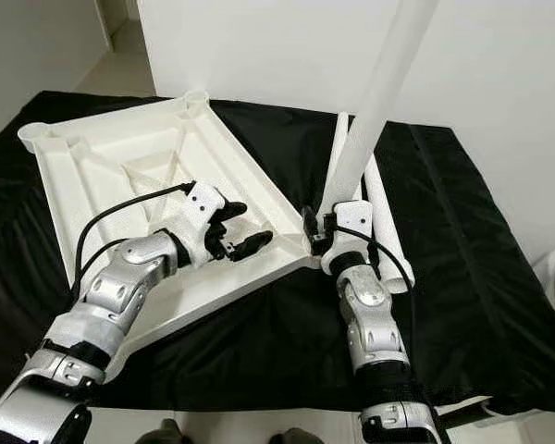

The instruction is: Building children table

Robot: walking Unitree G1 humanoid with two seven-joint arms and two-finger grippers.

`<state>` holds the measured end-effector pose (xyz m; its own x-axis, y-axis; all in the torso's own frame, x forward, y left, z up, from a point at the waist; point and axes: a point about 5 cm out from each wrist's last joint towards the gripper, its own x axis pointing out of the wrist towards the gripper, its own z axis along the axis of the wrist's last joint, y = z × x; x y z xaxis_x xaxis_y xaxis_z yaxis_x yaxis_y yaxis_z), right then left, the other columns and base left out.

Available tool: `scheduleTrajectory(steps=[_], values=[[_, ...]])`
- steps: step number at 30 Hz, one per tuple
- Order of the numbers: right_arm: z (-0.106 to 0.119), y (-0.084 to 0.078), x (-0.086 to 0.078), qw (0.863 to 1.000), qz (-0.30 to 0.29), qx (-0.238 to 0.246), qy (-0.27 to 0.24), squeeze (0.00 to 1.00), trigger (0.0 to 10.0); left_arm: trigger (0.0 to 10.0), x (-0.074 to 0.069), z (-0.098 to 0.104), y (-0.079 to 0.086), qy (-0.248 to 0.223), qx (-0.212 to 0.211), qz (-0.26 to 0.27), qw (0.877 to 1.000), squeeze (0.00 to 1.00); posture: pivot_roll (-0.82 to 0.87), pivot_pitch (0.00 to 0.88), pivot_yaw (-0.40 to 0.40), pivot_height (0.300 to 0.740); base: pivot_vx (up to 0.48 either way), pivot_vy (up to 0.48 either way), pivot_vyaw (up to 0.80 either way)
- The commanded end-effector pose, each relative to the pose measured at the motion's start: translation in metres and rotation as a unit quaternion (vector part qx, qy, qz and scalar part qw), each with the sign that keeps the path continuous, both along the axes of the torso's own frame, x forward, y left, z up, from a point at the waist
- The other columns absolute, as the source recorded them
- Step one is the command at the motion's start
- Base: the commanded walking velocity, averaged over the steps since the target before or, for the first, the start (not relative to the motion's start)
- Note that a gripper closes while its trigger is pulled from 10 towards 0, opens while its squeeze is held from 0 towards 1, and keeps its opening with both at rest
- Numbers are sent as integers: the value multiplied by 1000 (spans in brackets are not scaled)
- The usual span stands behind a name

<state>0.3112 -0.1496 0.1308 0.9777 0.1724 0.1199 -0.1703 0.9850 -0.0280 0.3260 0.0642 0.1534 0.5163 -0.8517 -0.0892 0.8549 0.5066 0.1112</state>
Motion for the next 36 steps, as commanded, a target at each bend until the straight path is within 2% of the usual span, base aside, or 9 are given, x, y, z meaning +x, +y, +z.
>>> scheduleTrajectory(steps=[1,17,21,33,34,35,36], values=[[-11,-3,-4,999,-20,-2,28,0,10000,10000,1,-2,-1,0,3,2,1000,0,-39,0,3,740,0,0,0],[-10,10,-8,999,-41,-16,28,0,10000,10000,7,-2,5,3,-3,24,1000,0,-36,0,6,740,0,0,0],[-11,10,-9,998,-47,-17,29,0,10000,10000,9,-3,4,5,-3,19,1000,0,-51,0,26,740,0,0,0],[-12,14,-13,997,-66,-5,34,0,10000,10000,10,-3,3,0,-1,14,1000,0,-48,0,13,740,0,0,0],[-11,17,-15,997,-76,-1,34,298,10000,10000,9,-3,3,0,-1,12,1000,0,-46,0,10,740,0,0,0],[-11,17,-15,997,-76,-1,34,298,10000,10000,9,-3,3,0,-1,12,1000,0,-46,0,10,740,0,0,0],[-10,20,-16,994,-103,15,38,106,10000,10000,8,-3,4,0,-1,12,1000,0,-39,0,-3,740,0,0,0]])
